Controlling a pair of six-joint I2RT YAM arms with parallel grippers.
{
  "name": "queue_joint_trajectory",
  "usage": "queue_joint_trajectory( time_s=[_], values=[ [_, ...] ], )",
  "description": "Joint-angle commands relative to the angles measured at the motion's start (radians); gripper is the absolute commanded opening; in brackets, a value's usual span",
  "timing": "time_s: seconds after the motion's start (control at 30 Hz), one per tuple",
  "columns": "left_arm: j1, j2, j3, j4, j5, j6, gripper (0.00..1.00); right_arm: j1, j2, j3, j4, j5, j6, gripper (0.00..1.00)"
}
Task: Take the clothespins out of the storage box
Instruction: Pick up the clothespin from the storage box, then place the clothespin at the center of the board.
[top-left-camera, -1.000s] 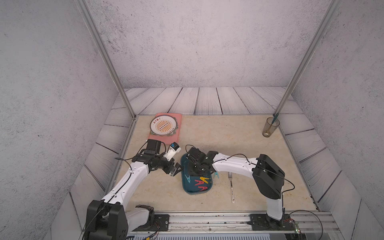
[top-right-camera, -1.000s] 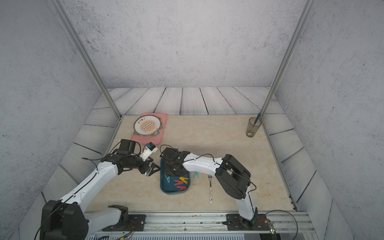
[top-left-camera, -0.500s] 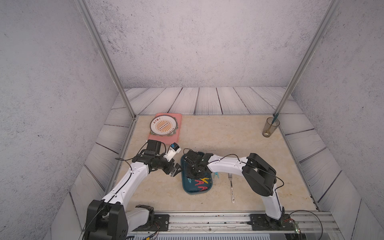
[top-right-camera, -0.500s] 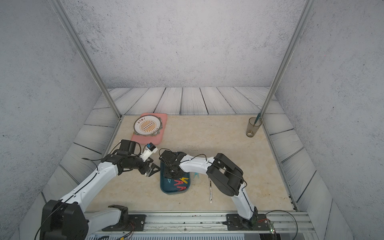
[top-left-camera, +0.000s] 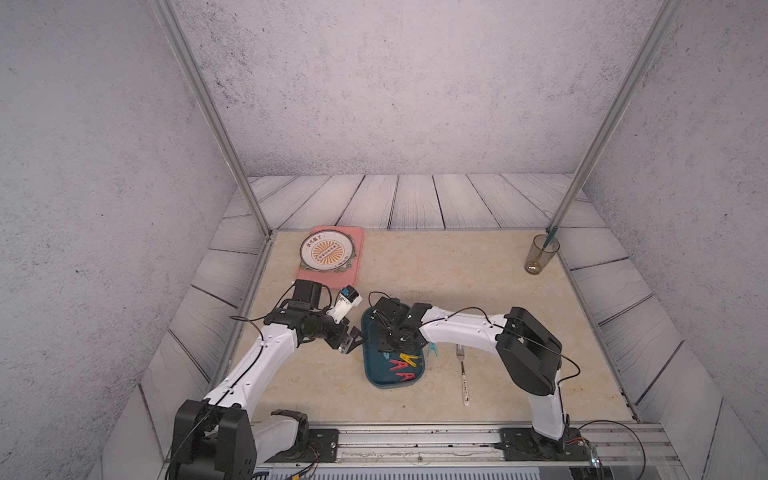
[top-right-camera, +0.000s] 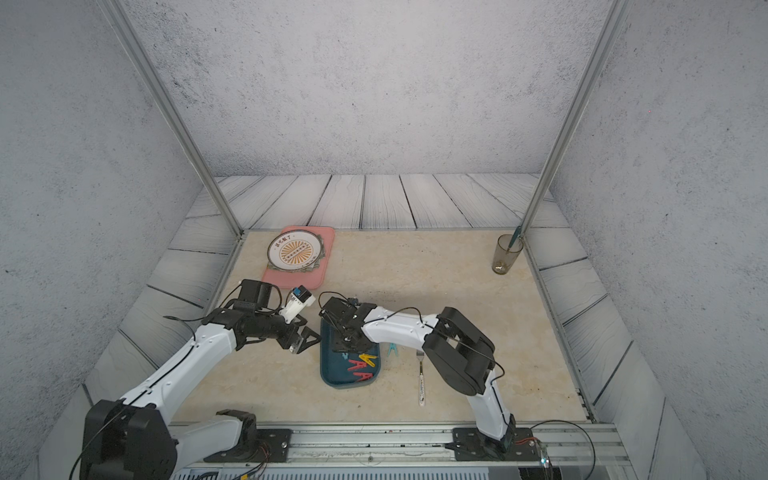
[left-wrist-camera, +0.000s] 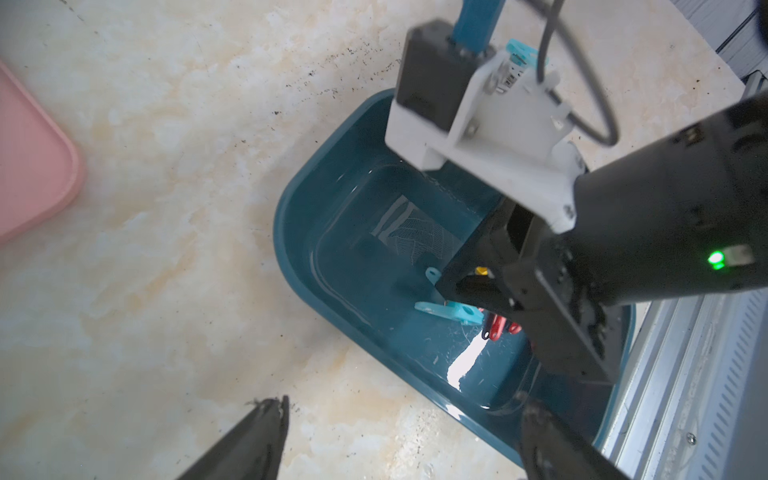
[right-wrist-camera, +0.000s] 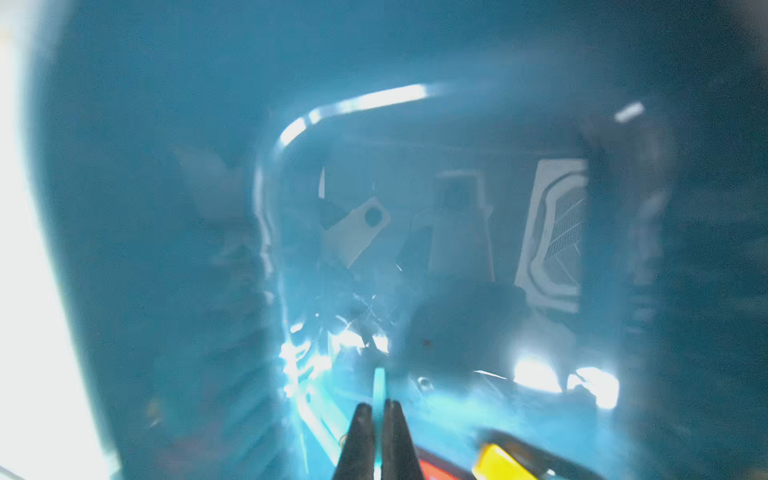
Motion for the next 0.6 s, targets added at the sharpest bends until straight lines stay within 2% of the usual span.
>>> queue_joint_trajectory(
  time_s=[0.0, 0.4, 0.57],
  values=[
    [0.006, -0.008, -0.004, -0.028, 0.036, 0.024, 0.92, -0.017, -0.127, -0.016, -0.060, 0.074, -0.045, 0.00],
    [0.006, -0.008, 0.012, -0.125, 0.159, 0.112, 0.92, -0.095, -0.363, -0.192, -0.267, 0.382, -0.055, 0.00],
    [0.006, -0.005, 0.016, -0.146, 0.189, 0.135, 0.92, -0.159, -0.412, -0.312, -0.252, 0.367, -0.039, 0.00]
  ],
)
